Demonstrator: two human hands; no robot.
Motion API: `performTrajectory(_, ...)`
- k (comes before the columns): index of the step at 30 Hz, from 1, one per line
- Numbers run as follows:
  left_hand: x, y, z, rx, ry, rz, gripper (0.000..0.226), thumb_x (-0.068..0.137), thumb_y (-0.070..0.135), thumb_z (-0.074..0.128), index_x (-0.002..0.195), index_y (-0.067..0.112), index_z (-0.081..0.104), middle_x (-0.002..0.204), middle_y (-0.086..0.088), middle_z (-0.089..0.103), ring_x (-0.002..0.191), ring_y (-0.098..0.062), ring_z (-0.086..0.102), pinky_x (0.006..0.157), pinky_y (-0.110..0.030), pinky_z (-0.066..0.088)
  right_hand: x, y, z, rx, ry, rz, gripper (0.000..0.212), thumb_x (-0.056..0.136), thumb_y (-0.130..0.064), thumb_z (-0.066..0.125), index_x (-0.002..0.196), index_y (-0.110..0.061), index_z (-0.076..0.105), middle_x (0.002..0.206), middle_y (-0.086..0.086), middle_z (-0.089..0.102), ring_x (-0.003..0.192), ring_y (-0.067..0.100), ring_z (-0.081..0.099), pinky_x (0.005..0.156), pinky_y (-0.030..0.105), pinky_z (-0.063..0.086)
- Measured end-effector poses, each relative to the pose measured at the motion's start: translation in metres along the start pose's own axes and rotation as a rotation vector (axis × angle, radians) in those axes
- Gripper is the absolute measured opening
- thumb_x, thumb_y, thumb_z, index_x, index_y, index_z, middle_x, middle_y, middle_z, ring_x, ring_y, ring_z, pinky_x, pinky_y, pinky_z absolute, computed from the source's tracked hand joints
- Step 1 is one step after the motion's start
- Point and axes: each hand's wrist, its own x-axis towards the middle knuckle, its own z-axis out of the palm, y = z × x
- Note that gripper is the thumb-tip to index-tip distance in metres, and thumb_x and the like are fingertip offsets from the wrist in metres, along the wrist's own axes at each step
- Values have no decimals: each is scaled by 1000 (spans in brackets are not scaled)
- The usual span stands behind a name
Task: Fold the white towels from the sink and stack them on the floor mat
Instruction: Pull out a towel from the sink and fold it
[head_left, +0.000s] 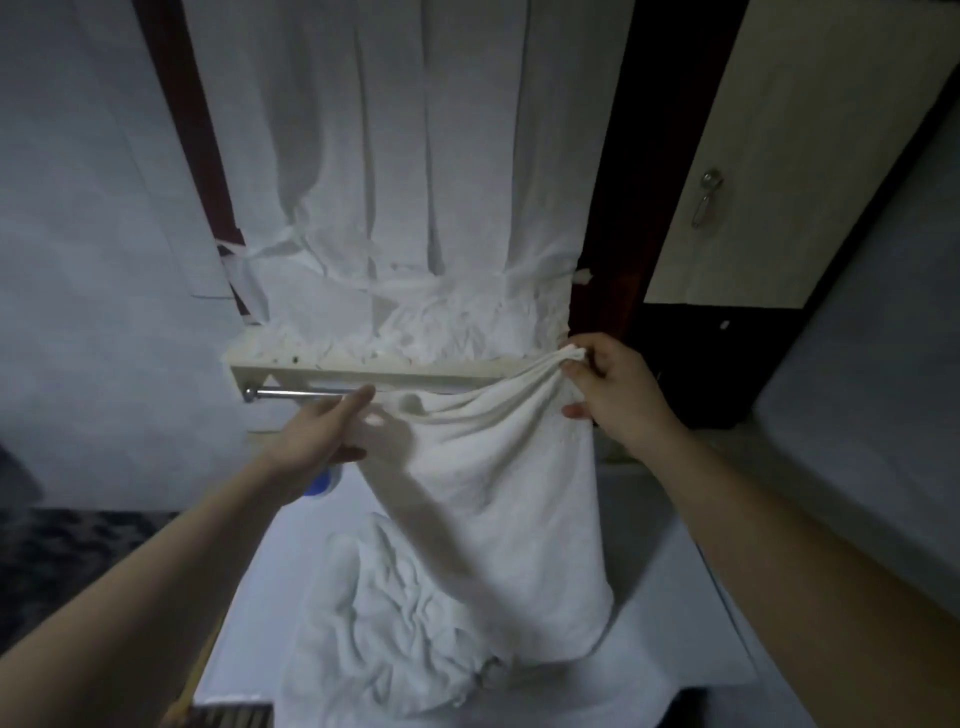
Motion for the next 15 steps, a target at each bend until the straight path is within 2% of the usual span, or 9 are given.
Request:
performTrajectory(2, 3, -24, -1, 47, 45, -16, 18, 96, 26, 64, 93, 10, 71, 98, -11, 73, 90, -23, 68, 80, -39, 59, -6, 20, 7, -8, -20, 26, 18, 99, -15, 57, 99, -32, 64, 115, 0, 63, 96, 14, 64, 69, 34, 62)
performTrajectory(4, 5, -46, 0, 116, 47, -40, 16, 89, 17, 66, 96, 4, 70, 97, -14, 71, 92, -27, 68, 76, -38, 59, -11, 39, 12, -6, -33, 49, 18, 99, -12, 57, 101, -29, 63, 114, 3, 64, 92, 13, 64, 69, 34, 62)
performTrajectory(7, 3, -74, -1, 193, 36, -15, 9, 91, 8, 62, 99, 3, 59, 99, -16, 63, 91, -32, 67, 67, -37, 61, -17, 68, 17, -20, -57, 86, 17, 98, -12, 58, 103, -27, 63, 115, 6, 63, 95, 15, 64, 66, 30, 59)
performTrajectory(10, -2, -99, 1, 307, 62, 39, 14, 88, -3, 58, 83, 6, 49, 103, -10, 65, 90, -28, 67, 66, -41, 63, -23, 94, 20, -37, -79, 109, 22, 97, -9, 58, 98, -30, 64, 109, 3, 67, 94, 15, 64, 67, 32, 58)
performTrajectory(11, -4, -105, 3, 366, 65, 47, 18, 86, -6, 57, 77, 8, 51, 104, -7, 68, 89, -26, 68, 68, -43, 64, -26, 100, 21, -46, -86, 111, 25, 97, -7, 58, 96, -30, 65, 106, 2, 68, 93, 15, 64, 68, 33, 58)
performTrajectory(13, -4, -120, 6, 482, 32, 48, 20, 83, -7, 58, 75, 10, 66, 103, -4, 72, 85, -23, 71, 74, -43, 63, -30, 118, 24, -76, -110, 132, 26, 96, -6, 58, 94, -30, 66, 100, -1, 70, 92, 16, 65, 71, 35, 59)
performTrajectory(15, -5, -132, 8, 670, -51, 61, 22, 84, 1, 63, 92, 15, 79, 104, -2, 76, 83, -18, 71, 81, -31, 58, -37, 130, 26, -135, -156, 141, 22, 94, -10, 61, 93, -30, 67, 96, -3, 71, 91, 20, 68, 76, 39, 60)
